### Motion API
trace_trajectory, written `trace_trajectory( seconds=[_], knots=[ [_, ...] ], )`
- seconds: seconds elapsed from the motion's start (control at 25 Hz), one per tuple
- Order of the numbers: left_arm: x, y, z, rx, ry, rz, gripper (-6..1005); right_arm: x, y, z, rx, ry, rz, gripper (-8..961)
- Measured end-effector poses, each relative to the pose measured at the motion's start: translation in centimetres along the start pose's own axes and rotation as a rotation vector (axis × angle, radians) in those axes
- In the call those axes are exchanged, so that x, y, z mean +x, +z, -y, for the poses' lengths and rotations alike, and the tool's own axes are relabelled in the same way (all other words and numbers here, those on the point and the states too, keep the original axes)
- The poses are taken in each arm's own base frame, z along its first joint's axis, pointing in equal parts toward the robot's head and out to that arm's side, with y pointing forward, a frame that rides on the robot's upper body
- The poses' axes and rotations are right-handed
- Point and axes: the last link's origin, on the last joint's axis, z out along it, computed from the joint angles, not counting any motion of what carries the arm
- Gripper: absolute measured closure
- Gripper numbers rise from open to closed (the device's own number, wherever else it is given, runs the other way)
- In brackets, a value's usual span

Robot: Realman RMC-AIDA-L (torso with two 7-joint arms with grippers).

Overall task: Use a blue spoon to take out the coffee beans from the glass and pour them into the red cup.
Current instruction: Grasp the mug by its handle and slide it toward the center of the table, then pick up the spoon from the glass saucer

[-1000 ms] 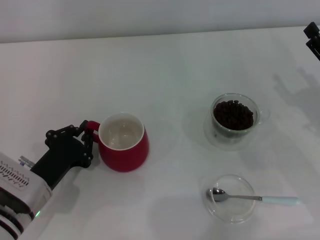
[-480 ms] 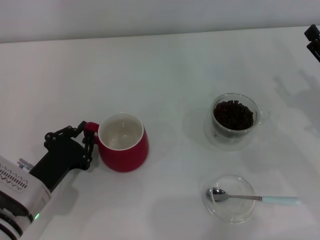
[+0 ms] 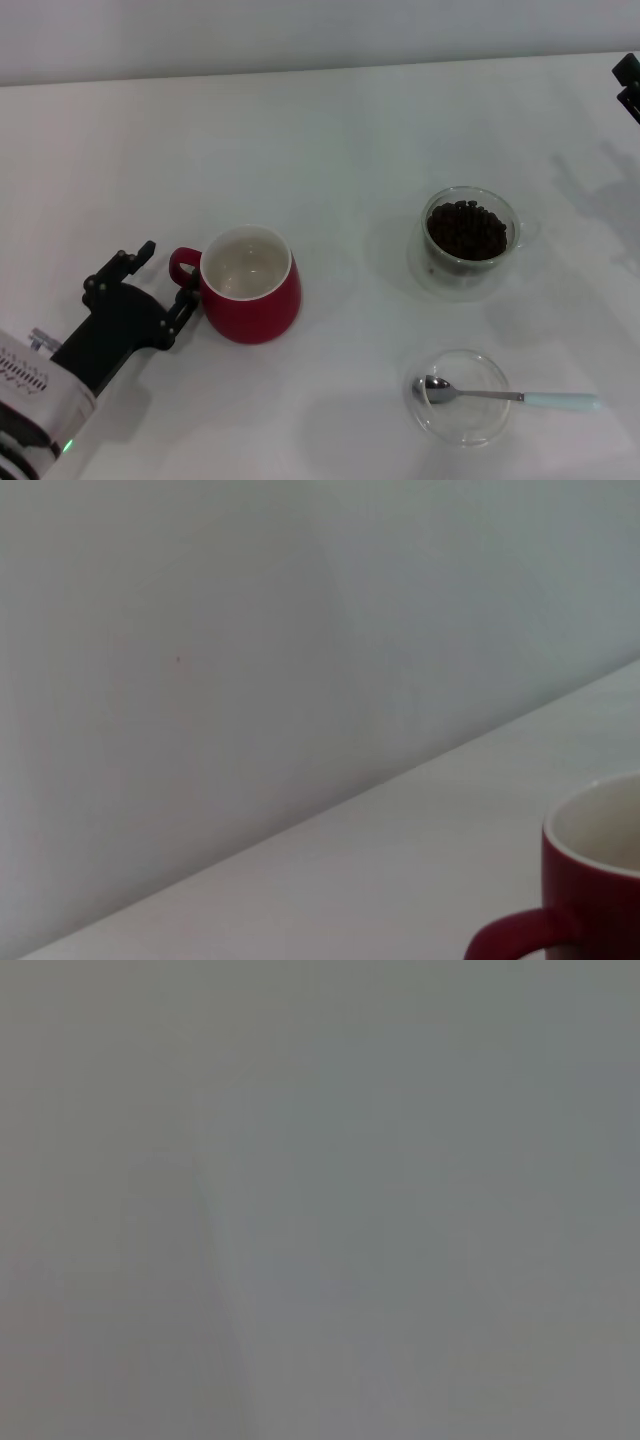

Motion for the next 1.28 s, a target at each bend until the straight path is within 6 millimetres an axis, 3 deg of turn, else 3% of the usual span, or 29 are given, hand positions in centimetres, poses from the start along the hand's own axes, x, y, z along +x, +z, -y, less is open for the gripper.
trace_trajectory(
  seconds=[0.16,0.32,0.52,0.64,0.8,0.88,1.16,1.28],
  knots=[
    [0.0,-0.7,-0.1,0.014,-0.010,-0.019,502,0.0,-0.1,0.1,0.004,-0.001,-0.001,88],
    [-0.2,-1.9,-0.2,0.037,-0.027,-0.040,293,0.0,-0.2,0.2,0.007,-0.001,0.000,88],
    [-0.5,-3.9,-0.3,0.079,-0.049,-0.072,213,-0.1,-0.2,0.3,0.015,-0.001,0.005,88],
    [-0.4,-4.5,-0.3,0.096,-0.059,-0.092,218,-0.1,-0.3,0.3,0.018,0.000,0.006,88],
    [0.0,-6.9,-0.1,0.160,-0.076,-0.173,220,-0.1,-0.2,0.3,0.017,0.000,0.007,88],
    [0.0,-6.9,-0.1,0.160,-0.076,-0.173,221,-0.1,-0.4,0.4,0.021,0.002,0.004,88],
    [-0.4,-9.0,2.9,0.362,-0.122,-0.194,224,0.4,-3.4,0.7,0.052,0.014,-0.020,88],
    [-0.7,-9.5,5.6,0.514,-0.240,-0.217,225,0.5,-5.0,0.6,0.060,0.023,-0.020,88]
  ],
)
